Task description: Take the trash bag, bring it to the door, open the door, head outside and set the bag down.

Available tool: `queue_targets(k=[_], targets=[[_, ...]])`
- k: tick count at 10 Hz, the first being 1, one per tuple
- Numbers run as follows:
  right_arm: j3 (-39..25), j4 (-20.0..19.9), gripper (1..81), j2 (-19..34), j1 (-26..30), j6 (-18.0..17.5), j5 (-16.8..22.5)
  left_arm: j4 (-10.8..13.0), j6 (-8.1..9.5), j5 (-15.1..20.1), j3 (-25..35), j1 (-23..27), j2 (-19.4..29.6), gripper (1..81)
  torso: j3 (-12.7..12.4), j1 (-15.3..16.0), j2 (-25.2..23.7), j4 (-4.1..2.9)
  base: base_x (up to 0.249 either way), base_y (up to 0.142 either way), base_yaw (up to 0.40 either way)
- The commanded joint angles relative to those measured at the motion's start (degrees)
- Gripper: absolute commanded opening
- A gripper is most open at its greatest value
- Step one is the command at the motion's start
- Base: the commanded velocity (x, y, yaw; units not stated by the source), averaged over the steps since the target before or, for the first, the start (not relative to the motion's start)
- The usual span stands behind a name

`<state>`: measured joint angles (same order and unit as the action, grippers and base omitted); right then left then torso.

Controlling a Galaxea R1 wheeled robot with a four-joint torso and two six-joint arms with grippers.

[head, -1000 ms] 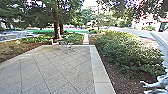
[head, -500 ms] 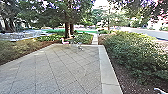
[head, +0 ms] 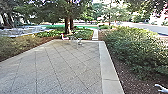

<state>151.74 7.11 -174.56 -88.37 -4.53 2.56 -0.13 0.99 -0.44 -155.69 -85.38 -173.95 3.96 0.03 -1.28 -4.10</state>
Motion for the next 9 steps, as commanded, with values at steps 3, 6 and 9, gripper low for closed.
queue_targets(k=[3, 6, 9], targets=[[-0.75, 1.24, 81.1, -0.82, 1.92, 0.76, 3.94, -3.73, -0.02, 2.99, 3.9, 5.88, 3.95, 1.0, 9.11, 0.05, 0.02, 0.0, 0.0, 0.0, 0.0], [-0.75, 1.24, 81.1, -0.73, 2.01, 0.76, 4.21, -6.02, 0.16, 3.08, 9.16, 8.95, 9.04, 1.0, 7.71, 0.09, 0.09, 0.0, 0.0, 0.0, 0.0], [-0.75, 1.24, 81.1, -0.91, 1.92, 0.76, 4.12, -6.72, 0.16, 3.34, 15.23, 12.55, 13.71, 1.0, 11.38, 0.09, 0.11, -4.93, 0.0, 0.0, 0.0]])
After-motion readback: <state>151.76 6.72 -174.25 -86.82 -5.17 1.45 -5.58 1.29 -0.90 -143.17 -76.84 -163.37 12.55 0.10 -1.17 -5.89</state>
